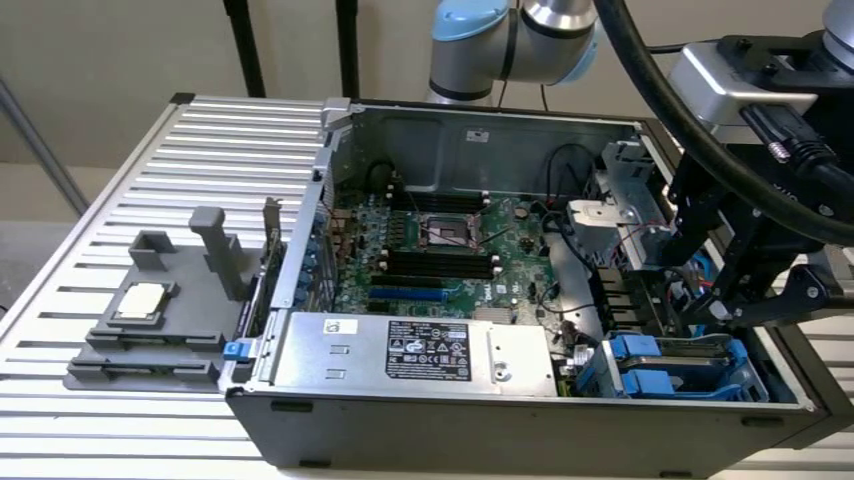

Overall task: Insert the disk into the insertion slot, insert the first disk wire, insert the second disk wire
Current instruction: 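Insert the disk into the insertion slot, then insert the first disk wire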

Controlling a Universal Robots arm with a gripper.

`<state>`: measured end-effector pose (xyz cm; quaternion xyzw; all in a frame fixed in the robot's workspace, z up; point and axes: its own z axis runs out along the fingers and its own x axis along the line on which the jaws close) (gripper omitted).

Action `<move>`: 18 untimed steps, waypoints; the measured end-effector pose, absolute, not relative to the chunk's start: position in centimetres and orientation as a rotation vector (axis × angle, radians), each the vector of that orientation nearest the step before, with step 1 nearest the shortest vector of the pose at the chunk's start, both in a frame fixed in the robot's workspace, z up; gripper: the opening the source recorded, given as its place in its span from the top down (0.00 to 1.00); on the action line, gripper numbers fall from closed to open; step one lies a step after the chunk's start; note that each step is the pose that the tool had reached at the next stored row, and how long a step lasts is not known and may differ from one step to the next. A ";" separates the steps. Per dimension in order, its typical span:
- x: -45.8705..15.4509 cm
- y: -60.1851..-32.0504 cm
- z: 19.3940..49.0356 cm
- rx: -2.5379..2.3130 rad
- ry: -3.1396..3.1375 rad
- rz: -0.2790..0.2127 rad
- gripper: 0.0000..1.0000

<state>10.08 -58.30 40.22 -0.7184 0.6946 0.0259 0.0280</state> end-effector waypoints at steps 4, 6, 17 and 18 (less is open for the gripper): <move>10.1 -58.3 40.2 -2.217 2.144 0.080 0.45; 10.1 -58.3 40.2 -2.217 2.144 0.080 0.45; 10.2 -58.3 40.2 -2.217 2.144 0.080 0.45; 10.2 -58.3 40.2 -2.217 2.144 0.080 0.45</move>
